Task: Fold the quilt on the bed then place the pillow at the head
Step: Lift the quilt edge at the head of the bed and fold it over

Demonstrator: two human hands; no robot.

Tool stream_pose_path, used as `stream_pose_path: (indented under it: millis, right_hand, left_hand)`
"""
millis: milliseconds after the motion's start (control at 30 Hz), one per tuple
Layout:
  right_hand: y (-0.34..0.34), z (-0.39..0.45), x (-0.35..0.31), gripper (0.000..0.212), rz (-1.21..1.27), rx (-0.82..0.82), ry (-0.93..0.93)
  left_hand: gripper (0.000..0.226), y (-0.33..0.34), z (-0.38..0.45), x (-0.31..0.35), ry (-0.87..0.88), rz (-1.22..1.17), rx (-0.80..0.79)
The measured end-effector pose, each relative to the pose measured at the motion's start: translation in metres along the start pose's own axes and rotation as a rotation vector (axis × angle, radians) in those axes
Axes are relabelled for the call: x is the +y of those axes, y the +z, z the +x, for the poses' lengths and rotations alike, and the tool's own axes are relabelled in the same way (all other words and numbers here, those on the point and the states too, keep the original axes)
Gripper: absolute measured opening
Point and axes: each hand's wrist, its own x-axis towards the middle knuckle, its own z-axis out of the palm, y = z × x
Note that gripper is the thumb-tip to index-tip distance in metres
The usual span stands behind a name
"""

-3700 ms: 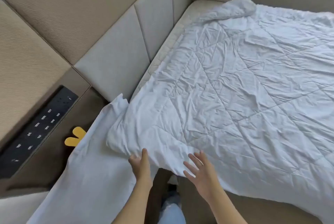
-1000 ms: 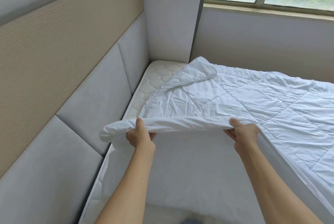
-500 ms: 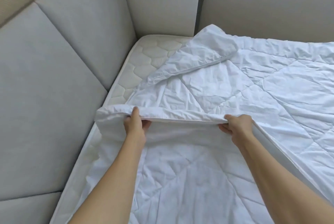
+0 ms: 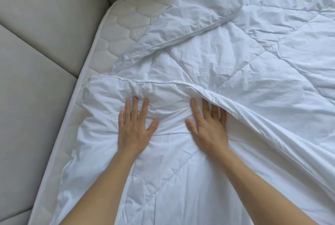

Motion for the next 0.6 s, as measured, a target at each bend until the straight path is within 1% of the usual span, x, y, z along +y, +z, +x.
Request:
stream_pose_path:
  millis: [67,133,233,300,400,500,533,600]
  right_hand:
    - [-0.004,-0.017,-0.001,0.068,-0.014,-0.028,-0.008]
    - [0.0,-0.056,-0.001,0.069,-0.032,-0.026,-0.012]
    - [0.031,-0.157,0.002,0.065,-0.014,-0.032,0.001]
    - [0.05,-0.22,0.007,0.062,-0.027,-0.054,-0.029]
    - [0.063,-0.267,0.013,0.067,-0.072,-0.161,0.023]
    - [0.047,-0.282,0.0,0.068,-0.054,-0.212,0.072]
    - [0.034,-0.284,-0.009,0.068,-0.036,-0.205,0.084]
    - [-0.009,-0.286,-0.028,0.069,0.014,-0.126,0.088]
  left_hand:
    - [0.078,-0.013,-0.022,0.004,0.003,-0.029,-0.04]
    - [0.075,-0.017,-0.069,0.011,0.033,-0.031,-0.019]
    - [0.072,0.001,-0.175,0.013,0.186,0.016,-0.042]
    - [0.071,0.01,-0.227,0.0,0.203,0.052,-0.042]
    - [0.069,0.012,-0.253,-0.018,0.145,0.111,-0.089]
    - [0.07,-0.015,-0.262,-0.019,0.087,0.09,-0.136]
    - [0.071,-0.031,-0.265,-0.015,0.071,0.069,-0.118]
    - [0.071,-0.073,-0.269,-0.005,0.077,0.025,-0.046]
